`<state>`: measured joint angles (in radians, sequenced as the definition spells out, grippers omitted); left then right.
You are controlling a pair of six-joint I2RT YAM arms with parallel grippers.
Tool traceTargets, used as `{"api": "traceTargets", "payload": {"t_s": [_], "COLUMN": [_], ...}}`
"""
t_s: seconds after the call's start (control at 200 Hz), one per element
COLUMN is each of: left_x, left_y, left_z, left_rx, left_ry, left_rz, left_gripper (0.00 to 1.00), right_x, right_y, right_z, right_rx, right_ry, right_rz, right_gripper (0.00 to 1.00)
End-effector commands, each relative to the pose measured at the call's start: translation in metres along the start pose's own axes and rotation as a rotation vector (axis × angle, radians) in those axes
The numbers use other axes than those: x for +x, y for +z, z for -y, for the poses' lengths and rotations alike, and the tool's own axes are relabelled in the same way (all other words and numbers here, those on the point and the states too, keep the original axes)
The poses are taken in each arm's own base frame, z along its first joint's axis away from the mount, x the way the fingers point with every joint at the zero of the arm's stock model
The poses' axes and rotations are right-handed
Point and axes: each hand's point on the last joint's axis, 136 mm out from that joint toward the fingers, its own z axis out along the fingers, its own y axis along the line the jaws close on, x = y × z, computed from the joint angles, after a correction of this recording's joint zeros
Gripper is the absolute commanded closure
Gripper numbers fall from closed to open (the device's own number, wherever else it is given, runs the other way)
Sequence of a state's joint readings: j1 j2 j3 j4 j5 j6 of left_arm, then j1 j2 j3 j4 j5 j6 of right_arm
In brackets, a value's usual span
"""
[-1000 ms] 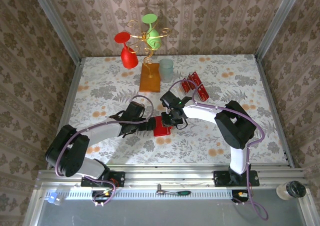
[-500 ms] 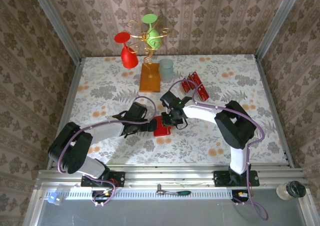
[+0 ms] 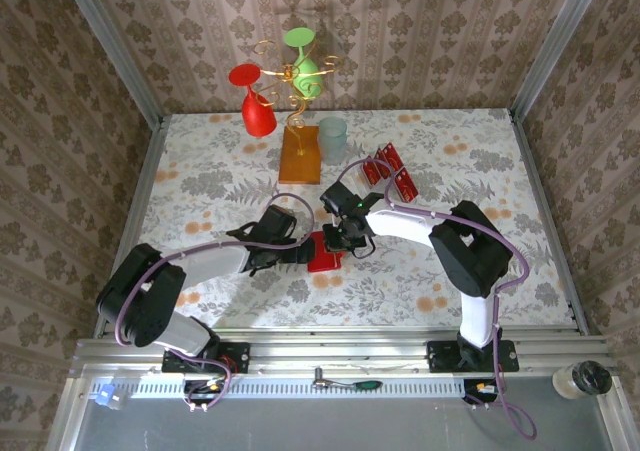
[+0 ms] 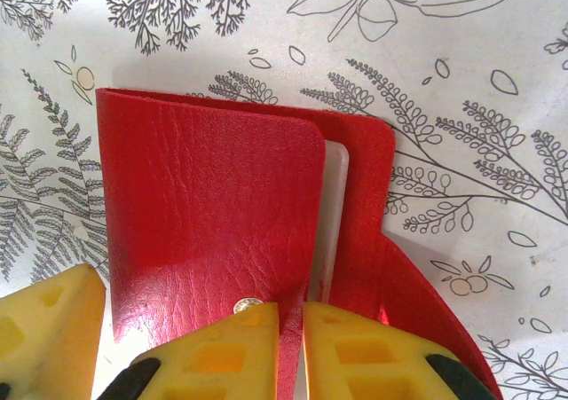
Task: Put the credit cards into the card holder
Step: Close the card holder at the center of the table.
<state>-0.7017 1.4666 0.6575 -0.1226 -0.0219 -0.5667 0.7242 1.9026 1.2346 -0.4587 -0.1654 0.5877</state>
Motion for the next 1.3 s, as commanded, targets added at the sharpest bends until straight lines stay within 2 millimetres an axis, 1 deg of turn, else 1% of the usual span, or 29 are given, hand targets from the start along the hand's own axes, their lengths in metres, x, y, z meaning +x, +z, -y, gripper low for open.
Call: {"api": "traceTargets", "payload": {"t_s": [0.0,0.16,0.265,0.68,0.77,0.86,0.95,1.0,1.045,1.14,1.235,1.295], "left_x": [-0.012,-0.017,-0.018,-0.003,0.002,0.005,0.008,0.01,0.011,0.012,0.012,0.013], "left_y": [-0.007,-0.015,-0.017,0.003,0.008,0.01,0.01,0.011,0.012,0.011,0.011,0.011], "left_z": [0.011,0.013,0.014,0.009,0.007,0.006,0.004,0.003,0.003,0.003,0.003,0.004], "left_rx": [0.024,0.027,0.026,0.005,-0.003,-0.014,-0.038,-0.051,-0.063,-0.091,-0.116,-0.126], "left_ry": [0.021,0.019,0.019,0.031,0.037,0.05,0.062,0.068,0.076,0.102,0.13,0.146], "left_rz": [0.04,0.066,0.072,0.011,-0.006,-0.015,-0.022,-0.03,-0.037,-0.045,-0.048,-0.05], "left_gripper": [0.0,0.0,0.0,0.0,0.0,0.0,0.0,0.0,0.0,0.0,0.0,0.0], "right_x": [0.001,0.001,0.002,-0.001,-0.006,-0.018,-0.03,-0.034,-0.034,-0.032,-0.029,-0.023], "right_y": [-0.008,-0.008,-0.007,-0.01,-0.019,-0.043,-0.069,-0.078,-0.082,-0.08,-0.074,-0.066], "right_z": [-0.004,-0.004,-0.003,-0.005,-0.008,-0.009,-0.001,0.008,0.016,0.031,0.034,0.036], "right_rx": [-0.025,-0.026,-0.025,-0.029,-0.043,-0.073,-0.082,-0.076,-0.064,-0.029,-0.02,-0.02], "right_ry": [0.016,0.016,0.017,0.016,0.017,0.034,0.068,0.087,0.097,0.102,0.092,0.093], "right_rz": [0.007,0.009,0.005,0.01,0.024,0.081,0.142,0.159,0.164,0.148,0.128,0.1], "right_gripper": [0.83,0.83,0.83,0.83,0.83,0.83,0.82,0.82,0.81,0.77,0.72,0.7]}}
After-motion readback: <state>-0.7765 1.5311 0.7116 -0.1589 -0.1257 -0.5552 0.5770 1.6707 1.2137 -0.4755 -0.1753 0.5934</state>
